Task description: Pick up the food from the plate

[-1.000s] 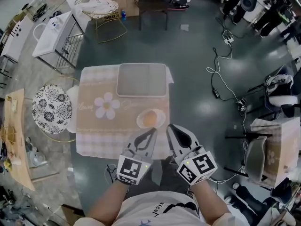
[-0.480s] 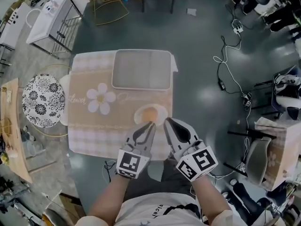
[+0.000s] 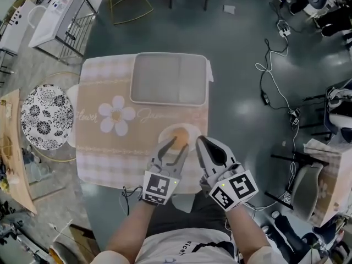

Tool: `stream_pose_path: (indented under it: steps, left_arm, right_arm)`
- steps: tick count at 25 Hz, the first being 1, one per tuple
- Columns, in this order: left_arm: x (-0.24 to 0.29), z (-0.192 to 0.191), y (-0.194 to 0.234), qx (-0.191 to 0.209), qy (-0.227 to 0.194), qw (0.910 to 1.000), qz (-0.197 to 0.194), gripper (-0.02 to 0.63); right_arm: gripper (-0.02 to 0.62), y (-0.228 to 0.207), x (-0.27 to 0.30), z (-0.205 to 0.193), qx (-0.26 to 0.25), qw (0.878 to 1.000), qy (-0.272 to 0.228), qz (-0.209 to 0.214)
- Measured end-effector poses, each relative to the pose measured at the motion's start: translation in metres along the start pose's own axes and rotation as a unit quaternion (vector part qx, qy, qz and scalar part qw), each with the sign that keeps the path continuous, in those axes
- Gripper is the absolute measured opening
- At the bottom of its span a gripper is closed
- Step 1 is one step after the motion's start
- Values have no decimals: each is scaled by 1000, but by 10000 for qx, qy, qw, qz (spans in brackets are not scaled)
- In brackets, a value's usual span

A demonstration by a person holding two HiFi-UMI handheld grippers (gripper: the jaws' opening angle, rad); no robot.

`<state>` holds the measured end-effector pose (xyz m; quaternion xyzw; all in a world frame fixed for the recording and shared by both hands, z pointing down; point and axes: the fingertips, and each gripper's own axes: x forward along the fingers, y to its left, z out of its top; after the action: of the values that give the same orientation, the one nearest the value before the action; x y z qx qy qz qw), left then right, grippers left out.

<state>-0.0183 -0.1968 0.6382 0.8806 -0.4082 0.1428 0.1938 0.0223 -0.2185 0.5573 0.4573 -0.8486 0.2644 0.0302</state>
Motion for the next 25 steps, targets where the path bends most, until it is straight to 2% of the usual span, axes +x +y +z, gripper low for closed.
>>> stream_pose_path:
  steps: [6, 12, 25]
  left_arm:
    - [16, -21, 8, 176, 103, 9997, 111, 183]
    - [32, -51, 11, 560, 460, 9972, 179, 293]
    - [58, -85, 17, 900, 775, 9926, 239, 345]
  right_arm:
    - [12, -11, 8, -15, 30, 10000, 26, 19]
    - [12, -20, 12, -21, 59, 10000, -22, 35]
    - [12, -35, 14, -41, 42, 10000, 9, -34]
